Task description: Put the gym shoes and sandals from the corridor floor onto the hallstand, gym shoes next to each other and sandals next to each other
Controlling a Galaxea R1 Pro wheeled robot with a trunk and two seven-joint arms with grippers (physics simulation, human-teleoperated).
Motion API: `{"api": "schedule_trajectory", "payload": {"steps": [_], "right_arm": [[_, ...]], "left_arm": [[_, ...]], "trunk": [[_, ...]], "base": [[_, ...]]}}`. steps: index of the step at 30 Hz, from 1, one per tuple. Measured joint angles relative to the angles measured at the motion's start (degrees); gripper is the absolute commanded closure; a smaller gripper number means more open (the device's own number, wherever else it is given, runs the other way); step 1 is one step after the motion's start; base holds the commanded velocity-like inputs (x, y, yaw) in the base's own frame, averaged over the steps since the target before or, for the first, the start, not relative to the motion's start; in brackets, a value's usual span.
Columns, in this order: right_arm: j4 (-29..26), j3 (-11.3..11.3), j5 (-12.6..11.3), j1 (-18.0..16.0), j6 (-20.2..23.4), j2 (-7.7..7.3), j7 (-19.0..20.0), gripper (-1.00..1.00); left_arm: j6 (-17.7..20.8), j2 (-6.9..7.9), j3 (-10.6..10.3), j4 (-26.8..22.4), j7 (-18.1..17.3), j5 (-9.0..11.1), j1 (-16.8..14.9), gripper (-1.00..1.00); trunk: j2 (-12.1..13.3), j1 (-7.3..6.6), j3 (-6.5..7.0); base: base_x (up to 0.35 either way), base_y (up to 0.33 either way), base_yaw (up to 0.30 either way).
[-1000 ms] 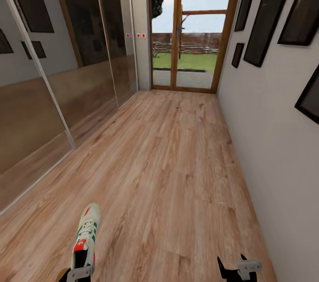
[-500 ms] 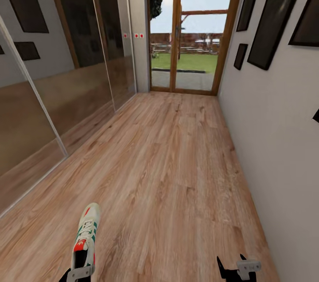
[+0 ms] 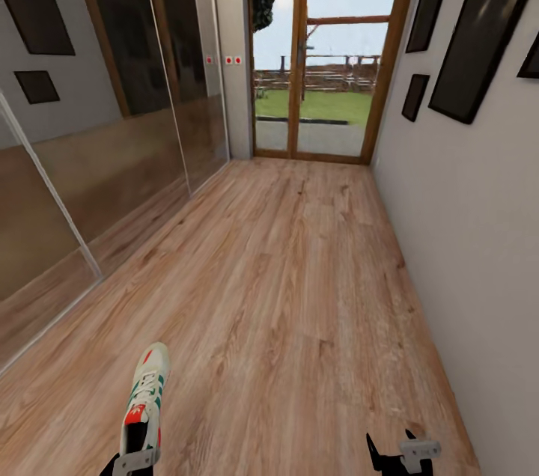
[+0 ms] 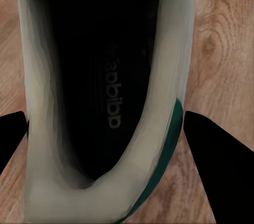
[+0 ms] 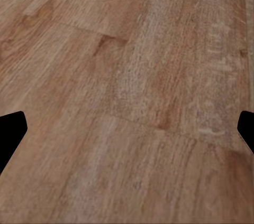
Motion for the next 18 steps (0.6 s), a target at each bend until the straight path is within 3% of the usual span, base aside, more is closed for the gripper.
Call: {"api": "schedule_trajectory", "payload": {"steps": [10, 18], "right_arm": [[0.0, -0.01, 0.0, 0.0, 0.0, 0.0, -0.08, -1.0], [0.01, 0.0, -0.01, -0.01, -0.01, 0.08, -0.08, -1.0]], "left_arm": [[0.0, 0.0, -0.01, 0.01, 0.0, -0.01, 0.0, 1.0], [0.0, 0.0, -0.01, 0.0, 0.0, -0.01, 0.01, 1.0]], "trunk": [[0.0, 0.0, 0.0], [0.0, 0.0, 0.0]], "base": [[0.325, -0.107, 0.008], [0.312, -0.139, 0.141]]}}
